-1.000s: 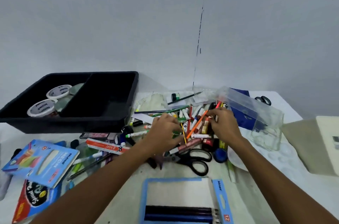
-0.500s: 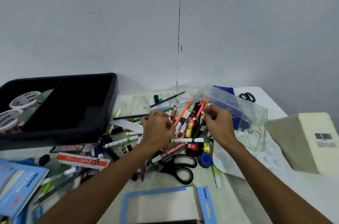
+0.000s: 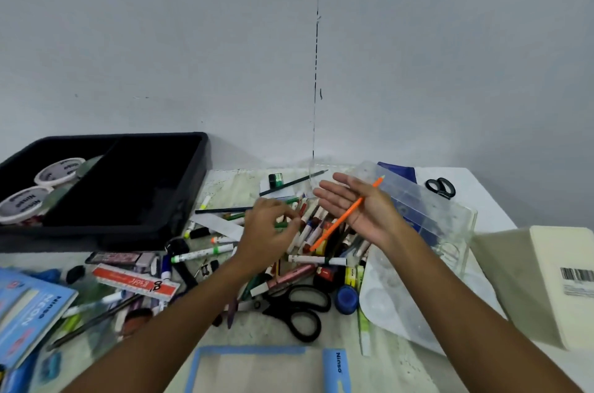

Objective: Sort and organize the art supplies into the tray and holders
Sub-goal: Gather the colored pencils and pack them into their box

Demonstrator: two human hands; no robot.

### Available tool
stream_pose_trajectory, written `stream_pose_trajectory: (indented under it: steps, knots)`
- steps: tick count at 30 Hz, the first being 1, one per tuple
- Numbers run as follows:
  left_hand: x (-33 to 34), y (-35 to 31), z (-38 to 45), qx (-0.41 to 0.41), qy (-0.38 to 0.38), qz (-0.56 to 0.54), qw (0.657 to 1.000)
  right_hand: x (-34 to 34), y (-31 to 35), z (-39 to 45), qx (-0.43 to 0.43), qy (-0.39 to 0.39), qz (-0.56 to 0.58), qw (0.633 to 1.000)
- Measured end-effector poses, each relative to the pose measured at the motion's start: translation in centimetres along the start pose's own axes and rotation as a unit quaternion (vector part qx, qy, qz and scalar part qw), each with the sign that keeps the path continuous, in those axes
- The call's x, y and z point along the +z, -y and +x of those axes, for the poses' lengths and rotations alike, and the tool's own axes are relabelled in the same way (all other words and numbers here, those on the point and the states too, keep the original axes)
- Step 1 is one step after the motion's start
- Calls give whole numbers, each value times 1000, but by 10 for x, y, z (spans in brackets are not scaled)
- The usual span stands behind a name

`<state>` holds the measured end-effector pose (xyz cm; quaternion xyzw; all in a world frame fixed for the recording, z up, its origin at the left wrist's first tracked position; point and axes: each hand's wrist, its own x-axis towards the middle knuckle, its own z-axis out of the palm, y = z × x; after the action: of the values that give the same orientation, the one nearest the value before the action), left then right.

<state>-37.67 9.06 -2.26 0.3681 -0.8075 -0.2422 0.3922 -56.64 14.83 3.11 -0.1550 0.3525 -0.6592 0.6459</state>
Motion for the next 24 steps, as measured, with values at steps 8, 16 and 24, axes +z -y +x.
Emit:
stream_pose_trajectory:
  steps: [8,16,24]
  knots:
    - [-14,40,42,-89,56,238,966,-14,19,2,1,-8,-76,997]
    - [4,49,66,-25,123,273,954,-15,17,6,17,-4,-99,995]
    - [22,46,75,43,110,227,967,-10,10,8,17,1,-108,994]
